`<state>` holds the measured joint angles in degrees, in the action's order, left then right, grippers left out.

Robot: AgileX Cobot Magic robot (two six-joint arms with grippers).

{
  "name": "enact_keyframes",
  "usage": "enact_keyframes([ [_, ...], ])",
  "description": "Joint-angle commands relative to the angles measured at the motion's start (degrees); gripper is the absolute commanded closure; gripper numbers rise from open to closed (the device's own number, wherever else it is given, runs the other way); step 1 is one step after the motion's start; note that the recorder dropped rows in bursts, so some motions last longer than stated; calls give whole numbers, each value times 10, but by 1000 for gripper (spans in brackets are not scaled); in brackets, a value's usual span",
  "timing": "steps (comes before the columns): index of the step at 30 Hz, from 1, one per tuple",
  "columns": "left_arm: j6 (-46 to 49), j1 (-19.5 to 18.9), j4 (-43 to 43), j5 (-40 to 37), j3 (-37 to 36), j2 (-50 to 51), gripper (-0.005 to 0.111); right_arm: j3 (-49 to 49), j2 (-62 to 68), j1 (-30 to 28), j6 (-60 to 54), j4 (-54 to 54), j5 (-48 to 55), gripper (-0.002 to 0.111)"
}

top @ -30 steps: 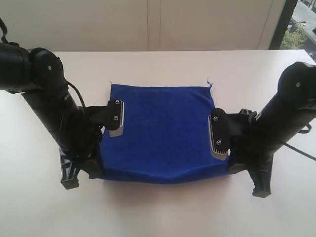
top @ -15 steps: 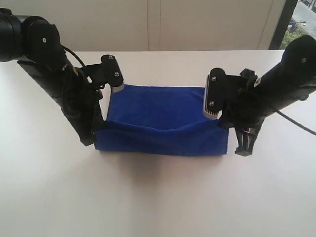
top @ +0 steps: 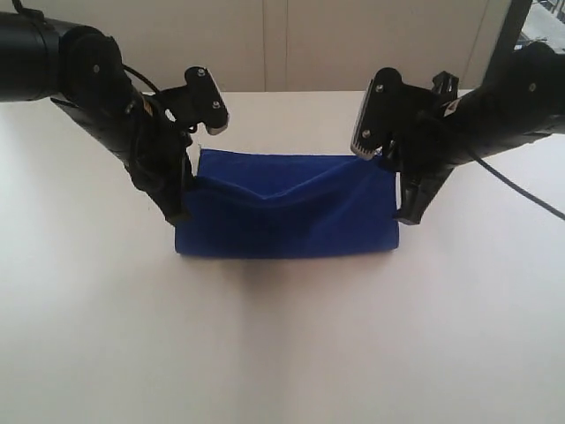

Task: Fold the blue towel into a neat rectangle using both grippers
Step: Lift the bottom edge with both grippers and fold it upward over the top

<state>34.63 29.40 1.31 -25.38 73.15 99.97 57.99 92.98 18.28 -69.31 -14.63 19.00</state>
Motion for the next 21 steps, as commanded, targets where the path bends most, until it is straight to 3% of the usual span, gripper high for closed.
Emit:
enact_keyframes([
  [1, -19, -21, 6, 35, 3, 7, 107, 26, 30, -8, 27, 1, -25, 108],
  [8, -16, -39, 6, 65, 18, 27, 107, 63, 70, -18, 35, 1, -40, 108],
  [21, -13, -41, 6, 83, 116, 113, 107, 121, 136, -35, 41, 1, -57, 108],
])
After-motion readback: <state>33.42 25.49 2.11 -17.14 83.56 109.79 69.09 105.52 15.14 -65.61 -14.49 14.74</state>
